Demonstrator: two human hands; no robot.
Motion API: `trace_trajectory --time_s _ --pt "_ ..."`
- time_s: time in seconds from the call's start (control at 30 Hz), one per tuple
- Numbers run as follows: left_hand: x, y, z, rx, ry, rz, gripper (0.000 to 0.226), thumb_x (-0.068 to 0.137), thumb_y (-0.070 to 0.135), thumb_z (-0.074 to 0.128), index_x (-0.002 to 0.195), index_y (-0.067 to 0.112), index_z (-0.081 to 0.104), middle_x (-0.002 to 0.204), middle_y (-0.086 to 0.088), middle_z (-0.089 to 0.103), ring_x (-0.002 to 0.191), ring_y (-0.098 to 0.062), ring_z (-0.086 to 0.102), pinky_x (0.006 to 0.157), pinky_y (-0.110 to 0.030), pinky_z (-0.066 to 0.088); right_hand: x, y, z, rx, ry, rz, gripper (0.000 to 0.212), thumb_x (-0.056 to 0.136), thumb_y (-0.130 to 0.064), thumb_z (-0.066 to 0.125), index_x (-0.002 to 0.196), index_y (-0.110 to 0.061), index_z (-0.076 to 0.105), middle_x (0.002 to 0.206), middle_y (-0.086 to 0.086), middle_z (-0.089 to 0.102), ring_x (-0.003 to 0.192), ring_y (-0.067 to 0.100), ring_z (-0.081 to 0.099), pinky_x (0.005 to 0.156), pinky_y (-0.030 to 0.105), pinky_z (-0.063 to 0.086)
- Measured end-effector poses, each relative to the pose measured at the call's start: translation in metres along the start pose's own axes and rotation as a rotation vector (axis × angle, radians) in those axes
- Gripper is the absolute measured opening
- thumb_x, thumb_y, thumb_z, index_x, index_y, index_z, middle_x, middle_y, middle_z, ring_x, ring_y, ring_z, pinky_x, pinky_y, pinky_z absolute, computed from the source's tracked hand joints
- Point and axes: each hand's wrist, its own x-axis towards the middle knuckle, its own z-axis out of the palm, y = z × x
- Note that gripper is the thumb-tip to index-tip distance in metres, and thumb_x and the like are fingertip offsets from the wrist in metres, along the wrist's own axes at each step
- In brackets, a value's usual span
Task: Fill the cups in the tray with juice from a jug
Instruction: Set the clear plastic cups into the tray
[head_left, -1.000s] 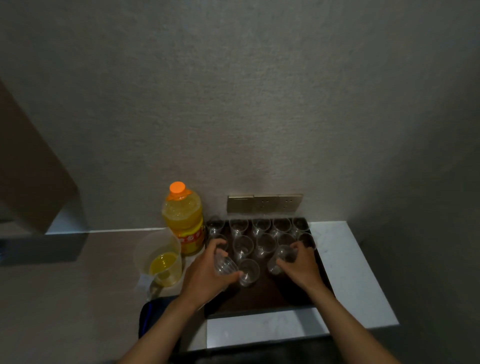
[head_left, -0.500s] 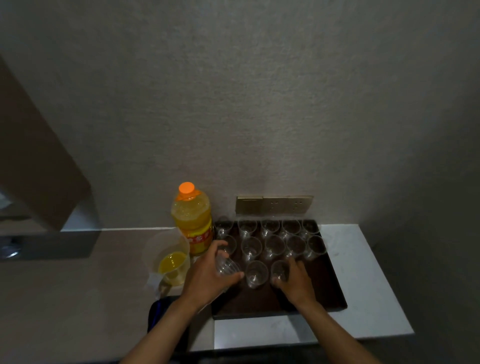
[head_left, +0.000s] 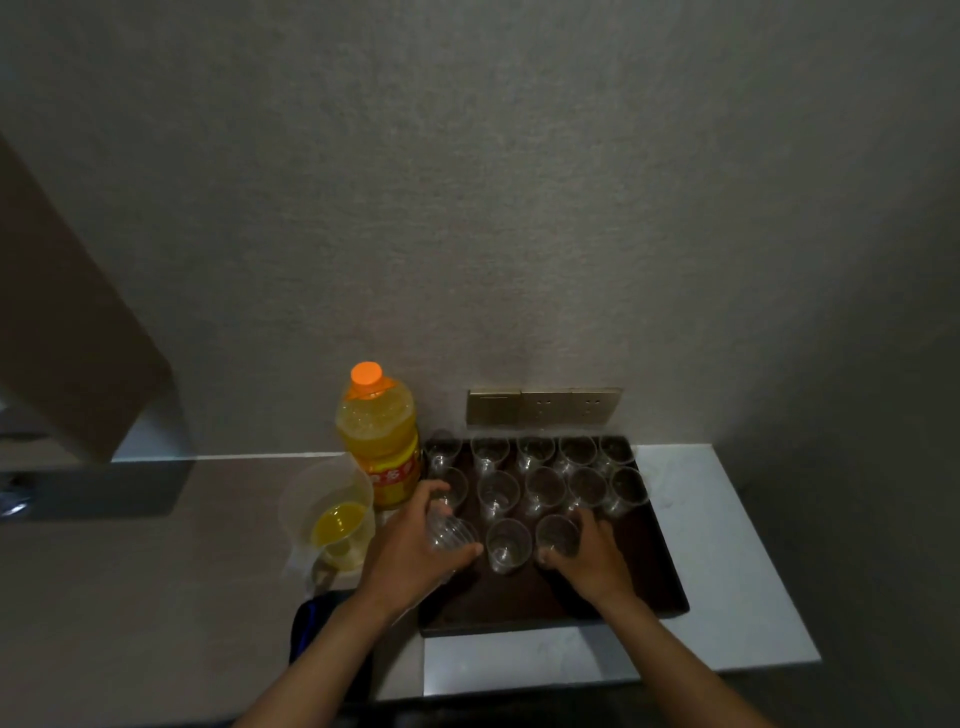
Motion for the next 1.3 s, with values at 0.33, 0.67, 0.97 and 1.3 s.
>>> trace_trajectory --time_s 0.33,0.67,0.97,1.3 --pt "0.012 0.012 0.0 0.026 -0.008 0.021 0.089 0.058 0.056 0.093 0.119 0.036 0.031 0.115 0.022 0.062 0.099 0.002 0.062 0.074 -0.017 0.047 -0.002 -0.056 -0.02 -0.038 0.084 -0.144 0.038 0.087 -0.043 0.079 0.114 -0.02 0.064 0.114 0.0 0.064 0.099 0.016 0.065 0.088 0.04 0.057" --pt "0.009 0.029 0.005 0.073 -0.005 0.132 0.077 0.059 0.049 0.094 0.111 0.033 0.039 0.095 0.016 0.063 0.08 0.005 0.062 0.061 -0.015 0.05 -0.04 -0.13 -0.026 0.255 -0.319 -0.194 0.066 0.085 -0.07 0.068 0.083 -0.005 0.076 0.077 0.015 0.076 0.068 0.023 0.072 0.069 0.033 0.059" --pt "0.004 0.029 0.004 0.063 -0.082 0.167 0.082 0.058 0.054 0.093 0.118 0.044 0.037 0.106 0.021 0.066 0.092 0.011 0.062 0.067 -0.011 0.049 -0.051 -0.129 -0.026 0.329 -0.269 -0.147 0.048 0.088 -0.046 0.076 0.084 0.001 0.073 0.071 0.012 0.074 0.063 0.021 0.072 0.064 0.034 0.06" --pt "0.002 0.02 0.009 0.064 -0.084 0.136 0.084 0.062 0.055 0.09 0.124 0.046 0.035 0.113 0.025 0.065 0.101 0.004 0.063 0.082 -0.023 0.056 -0.039 -0.086 -0.063 0.418 0.025 -0.018 0.028 0.094 -0.03 0.072 0.095 -0.002 0.073 0.09 0.004 0.076 0.086 0.02 0.073 0.076 0.045 0.065"
